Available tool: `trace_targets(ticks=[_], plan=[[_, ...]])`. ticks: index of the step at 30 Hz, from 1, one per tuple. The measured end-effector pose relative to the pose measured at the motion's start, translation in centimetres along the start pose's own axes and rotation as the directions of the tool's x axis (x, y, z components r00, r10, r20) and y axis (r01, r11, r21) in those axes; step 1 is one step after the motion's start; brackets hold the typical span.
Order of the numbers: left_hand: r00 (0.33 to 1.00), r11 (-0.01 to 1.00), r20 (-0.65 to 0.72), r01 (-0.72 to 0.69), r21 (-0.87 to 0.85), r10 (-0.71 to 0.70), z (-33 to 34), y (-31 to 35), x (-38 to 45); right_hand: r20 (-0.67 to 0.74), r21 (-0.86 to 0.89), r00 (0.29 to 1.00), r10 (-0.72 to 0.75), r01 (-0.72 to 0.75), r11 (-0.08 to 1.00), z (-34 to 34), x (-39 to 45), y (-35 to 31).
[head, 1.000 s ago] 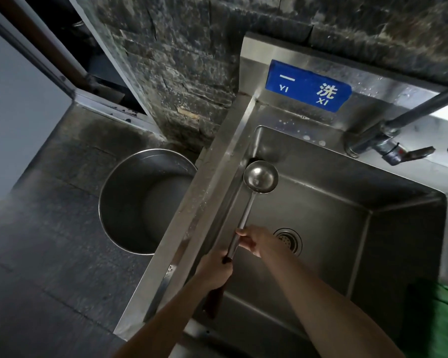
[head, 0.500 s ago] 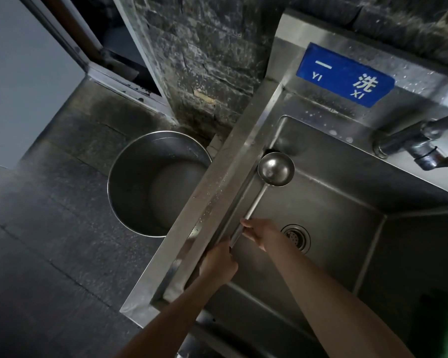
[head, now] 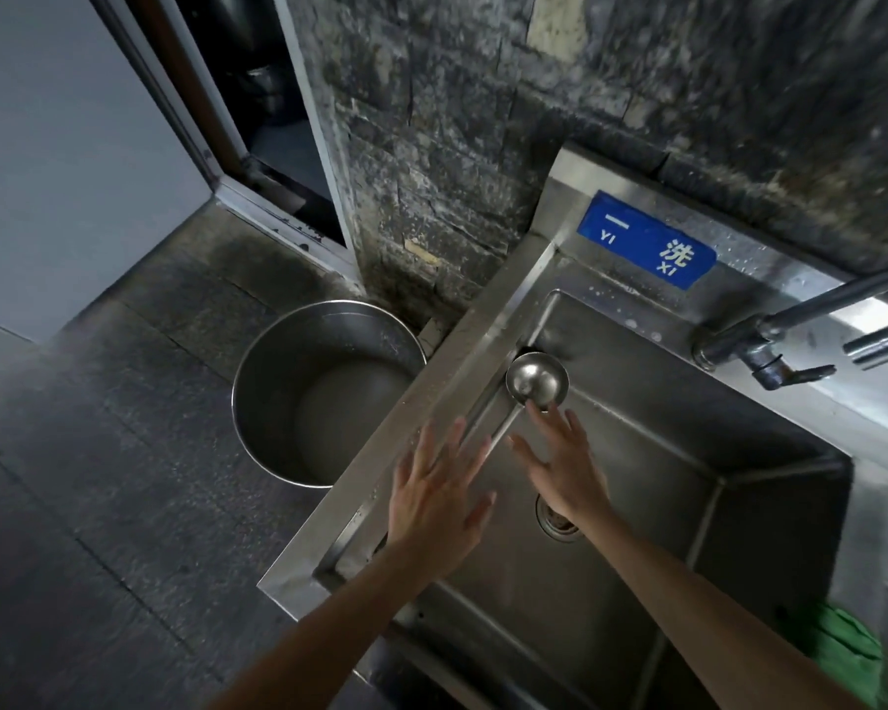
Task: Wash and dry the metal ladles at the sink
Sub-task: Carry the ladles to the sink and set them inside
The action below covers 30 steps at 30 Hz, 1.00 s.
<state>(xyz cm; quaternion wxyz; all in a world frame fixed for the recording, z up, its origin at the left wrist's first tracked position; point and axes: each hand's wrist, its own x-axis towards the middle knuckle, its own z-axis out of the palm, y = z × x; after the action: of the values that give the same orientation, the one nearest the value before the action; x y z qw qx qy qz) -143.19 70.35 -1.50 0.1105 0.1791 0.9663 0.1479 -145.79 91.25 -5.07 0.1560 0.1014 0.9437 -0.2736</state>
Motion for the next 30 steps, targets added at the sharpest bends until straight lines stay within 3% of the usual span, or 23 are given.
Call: trace_targets(ticks=[6, 10, 15, 20, 21, 24, 30], plan=[[0.987, 0.987, -0.058, 0.15, 0.058, -0.147, -3.7, -3.2, -3.4, -0.087, -0.318, 0.956, -0.279, 0.239, 0.917, -1.9, -3.7, -3.7], [0.964, 0.966, -0.099, 0.252, 0.057, -0.246, -6.1, -6.2, -8.1, -0.102, -0.396, 0.878, -0.467, 0.395, 0.829, -1.6, -6.3, -8.5], [0.915, 0.928, -0.162, 0.372, -0.019, -0.371, -7.8, -9.4, -13.9, -0.055, -0.401, 0.82, -0.57, 0.505, 0.765, 0.0, -9.5, -14.4], [0.792, 0.838, -0.284, 0.539, -0.092, -0.541, -9.2, -14.4, -25.8, 0.066, -0.407, 0.663, -0.746, 0.7, 0.586, 5.6, -15.4, -23.8], [0.742, 0.802, -0.319, 0.586, -0.118, -0.59, -9.4, -15.7, -29.6, 0.104, -0.408, 0.615, -0.782, 0.743, 0.53, 7.5, -17.5, -26.3], [0.67, 0.738, -0.338, 0.663, -0.129, -0.661, -9.8, -18.0, -35.5, 0.167, -0.397, 0.555, -0.815, 0.794, 0.46, 10.7, -20.9, -30.0], [0.419, 0.514, -0.376, 0.833, -0.203, -0.827, -9.4, -20.9, -51.4, 0.293, -0.339, 0.309, -0.905, 0.918, 0.204, 19.0, -31.0, -38.3]])
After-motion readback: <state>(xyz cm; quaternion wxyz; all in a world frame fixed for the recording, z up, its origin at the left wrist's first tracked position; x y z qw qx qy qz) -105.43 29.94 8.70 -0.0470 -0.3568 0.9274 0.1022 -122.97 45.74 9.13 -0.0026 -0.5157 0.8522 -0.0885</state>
